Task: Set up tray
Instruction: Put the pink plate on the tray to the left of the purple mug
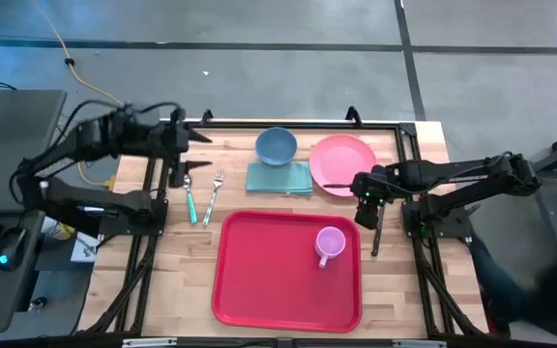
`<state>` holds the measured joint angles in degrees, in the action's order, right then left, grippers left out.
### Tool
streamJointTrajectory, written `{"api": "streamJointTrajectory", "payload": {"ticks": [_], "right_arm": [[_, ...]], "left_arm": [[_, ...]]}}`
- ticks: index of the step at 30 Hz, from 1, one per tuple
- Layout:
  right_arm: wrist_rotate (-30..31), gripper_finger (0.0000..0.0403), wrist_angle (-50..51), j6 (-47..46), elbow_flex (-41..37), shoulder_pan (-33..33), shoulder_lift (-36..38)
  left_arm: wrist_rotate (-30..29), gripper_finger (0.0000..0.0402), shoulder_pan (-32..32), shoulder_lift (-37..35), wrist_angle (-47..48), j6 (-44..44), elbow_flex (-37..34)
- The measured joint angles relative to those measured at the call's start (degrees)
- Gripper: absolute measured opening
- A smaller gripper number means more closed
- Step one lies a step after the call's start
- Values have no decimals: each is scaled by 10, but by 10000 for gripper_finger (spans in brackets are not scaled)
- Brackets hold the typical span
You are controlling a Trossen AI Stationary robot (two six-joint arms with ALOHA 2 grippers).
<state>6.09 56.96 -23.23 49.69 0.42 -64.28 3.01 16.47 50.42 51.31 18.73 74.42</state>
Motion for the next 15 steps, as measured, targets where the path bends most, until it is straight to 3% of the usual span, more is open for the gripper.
{"api": "streamJointTrajectory", "payload": {"ticks": [6, 15], "right_arm": [[53, 200, -18, 48, 0, 36, -24], [110, 200, -47, 67, 0, 45, -131]], "left_arm": [[56, 287, 0, -99, -186, -46, -163], [74, 287, 0, -117, -200, -42, -196]]}}
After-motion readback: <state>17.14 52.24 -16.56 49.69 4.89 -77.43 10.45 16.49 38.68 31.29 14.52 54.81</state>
